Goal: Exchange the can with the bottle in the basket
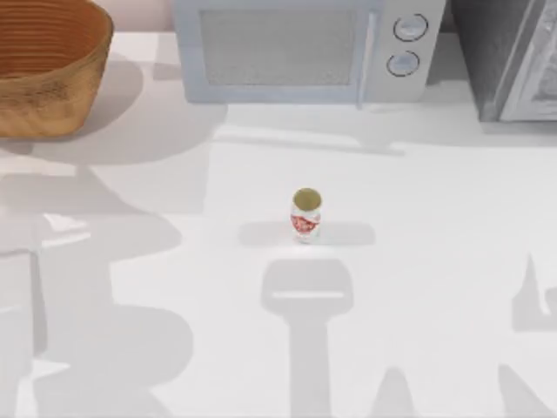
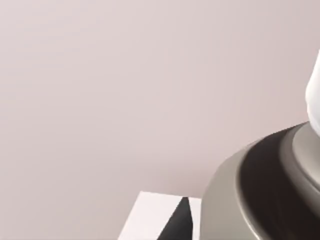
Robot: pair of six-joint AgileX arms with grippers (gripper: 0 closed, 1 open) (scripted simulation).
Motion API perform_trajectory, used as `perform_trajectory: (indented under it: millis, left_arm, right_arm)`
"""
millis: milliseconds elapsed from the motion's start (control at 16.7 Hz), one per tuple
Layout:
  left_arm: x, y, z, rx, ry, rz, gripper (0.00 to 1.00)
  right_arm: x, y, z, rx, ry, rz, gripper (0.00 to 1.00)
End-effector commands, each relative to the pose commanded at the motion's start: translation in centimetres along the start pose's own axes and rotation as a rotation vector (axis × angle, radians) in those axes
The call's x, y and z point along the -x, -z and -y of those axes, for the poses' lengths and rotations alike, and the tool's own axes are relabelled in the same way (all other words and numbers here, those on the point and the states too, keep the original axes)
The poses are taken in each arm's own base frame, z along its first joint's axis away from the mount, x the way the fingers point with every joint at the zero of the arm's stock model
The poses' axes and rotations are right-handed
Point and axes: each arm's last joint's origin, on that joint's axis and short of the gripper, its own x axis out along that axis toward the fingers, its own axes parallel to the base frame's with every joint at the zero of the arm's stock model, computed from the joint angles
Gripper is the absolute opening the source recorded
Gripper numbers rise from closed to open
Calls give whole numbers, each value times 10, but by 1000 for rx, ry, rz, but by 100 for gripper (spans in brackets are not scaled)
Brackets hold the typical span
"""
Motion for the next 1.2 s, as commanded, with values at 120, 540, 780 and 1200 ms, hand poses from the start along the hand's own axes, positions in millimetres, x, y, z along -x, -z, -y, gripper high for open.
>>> perform_trajectory:
  millis: [120,540,780,1200]
  left_arm:
    - [-16,-32,0,-1,10,-3,0]
    - [-51,-113,50,4,167,-102,0]
    - [-57,-133,77,-1,243,-148,0]
    - [-57,-134,79,-2,246,-152,0]
  right_arm:
    - [0,0,0,0,0,0,100]
    - [0,0,0,0,0,0,100]
    - [0,0,0,0,0,0,100]
    - [0,0,0,0,0,0,100]
